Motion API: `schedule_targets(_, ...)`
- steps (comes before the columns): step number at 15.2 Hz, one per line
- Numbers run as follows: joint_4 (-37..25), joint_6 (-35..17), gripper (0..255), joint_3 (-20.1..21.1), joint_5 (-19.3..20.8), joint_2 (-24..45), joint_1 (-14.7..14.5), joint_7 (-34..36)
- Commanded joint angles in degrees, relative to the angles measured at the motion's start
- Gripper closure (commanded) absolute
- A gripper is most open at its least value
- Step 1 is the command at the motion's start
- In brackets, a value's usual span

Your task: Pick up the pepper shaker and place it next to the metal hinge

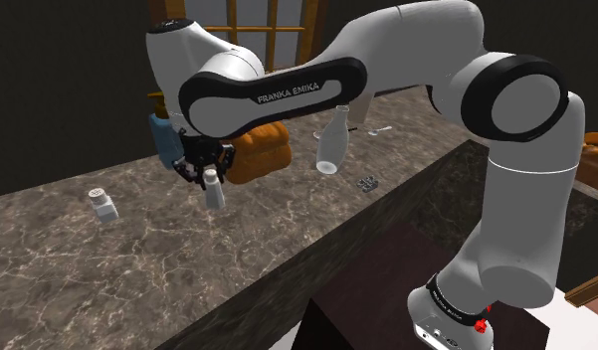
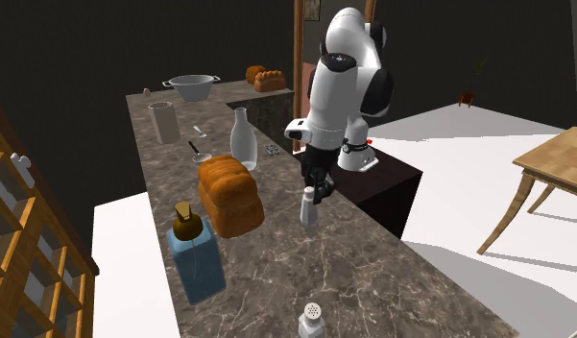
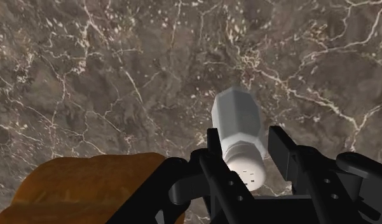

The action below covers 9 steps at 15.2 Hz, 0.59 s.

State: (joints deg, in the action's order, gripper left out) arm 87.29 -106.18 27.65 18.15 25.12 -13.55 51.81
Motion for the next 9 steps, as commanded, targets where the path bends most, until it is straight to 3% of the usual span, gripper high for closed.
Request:
schedule_targets(1, -1.0, 1.4, 255, 0.2, -0.3, -0.4, -0.1, -0.2)
schedule_targets(9, -6.2, 7.1, 255, 0.5, -0.9, -1.1, -0.6, -1.2)
